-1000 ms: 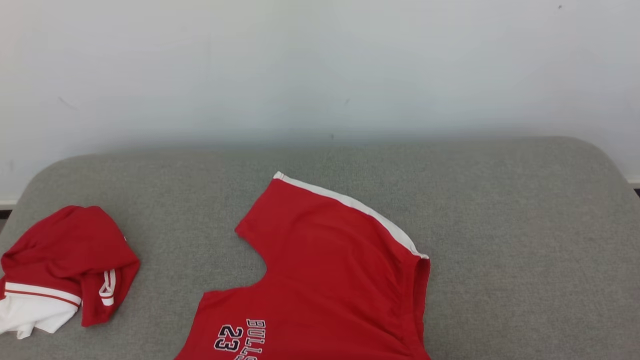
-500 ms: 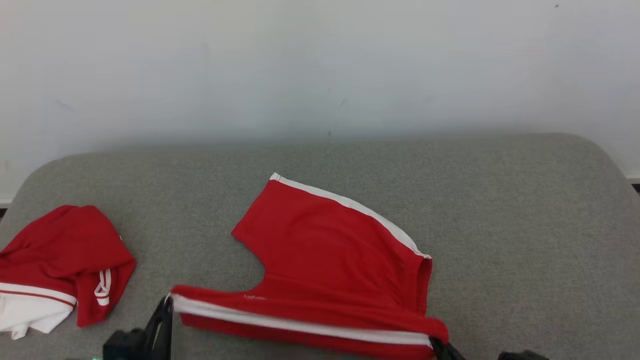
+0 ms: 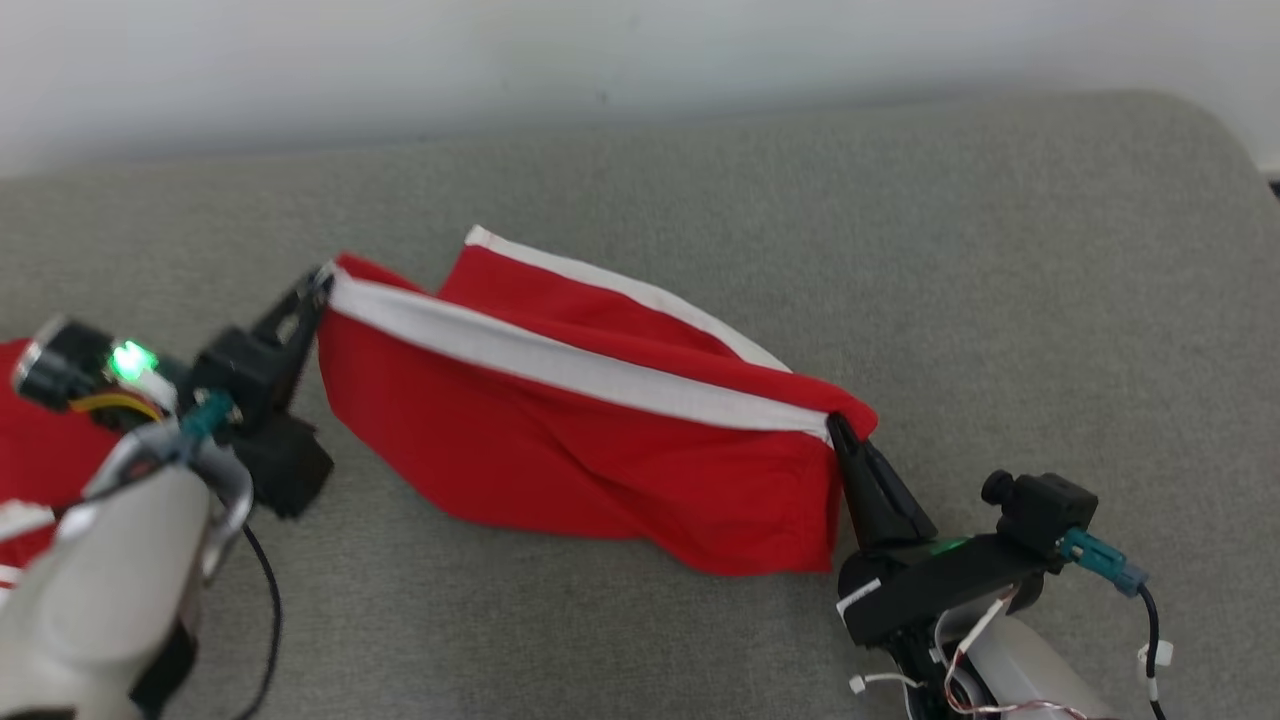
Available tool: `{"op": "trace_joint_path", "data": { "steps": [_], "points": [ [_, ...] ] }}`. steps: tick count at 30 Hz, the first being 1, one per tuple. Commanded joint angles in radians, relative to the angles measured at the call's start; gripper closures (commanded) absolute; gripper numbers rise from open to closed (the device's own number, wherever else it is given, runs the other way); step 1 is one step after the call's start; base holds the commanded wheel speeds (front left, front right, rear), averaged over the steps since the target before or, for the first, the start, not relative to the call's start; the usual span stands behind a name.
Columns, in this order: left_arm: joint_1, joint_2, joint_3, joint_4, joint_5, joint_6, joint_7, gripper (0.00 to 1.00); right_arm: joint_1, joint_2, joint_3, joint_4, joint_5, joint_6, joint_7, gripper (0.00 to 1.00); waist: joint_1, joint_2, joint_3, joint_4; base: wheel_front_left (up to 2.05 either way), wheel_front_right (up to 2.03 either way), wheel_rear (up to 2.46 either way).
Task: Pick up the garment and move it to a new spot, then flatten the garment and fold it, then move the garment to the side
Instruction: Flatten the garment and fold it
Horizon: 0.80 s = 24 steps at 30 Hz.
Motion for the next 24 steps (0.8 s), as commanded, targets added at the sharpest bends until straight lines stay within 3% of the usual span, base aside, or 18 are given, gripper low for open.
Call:
{"op": "trace_joint_path", "data": {
  "steps": [1, 14, 23, 24],
  "points": [
    [-0.064, 0.024, -0.036, 0.022, -0.017, 0.003, -0.003, 1.0, -0.021, 0.011, -0.004, 0.009, -0.001, -0.002, 0.0, 1.0, -0.0004, -0.0003, 0.129, -0.073, 0.0, 0.0, 0.0],
    [-0.385, 0.074, -0.336, 0.191, -0.197, 0.003, 0.008, 1.0, -0.11, 0.081, -0.048, -0.005, 0.021, -0.002, 0.0, 1.0, -0.0004, -0.0003, 0.261, -0.157, 0.0, 0.0, 0.0],
    [-0.479, 0.049, -0.379, 0.3, -0.233, 0.004, 0.001, 1.0, -0.119, 0.101, -0.078, -0.028, -0.007, -0.002, 0.0, 1.0, -0.0004, -0.0003, 0.298, -0.164, 0.0, 0.0, 0.0],
    [-0.48, 0.043, -0.378, 0.311, -0.236, 0.004, -0.001, 0.82, -0.118, 0.102, -0.081, -0.026, -0.011, -0.002, 0.0, 0.78, -0.0004, -0.0003, 0.299, -0.163, 0.0, 0.0, 0.0]
  ]
}}
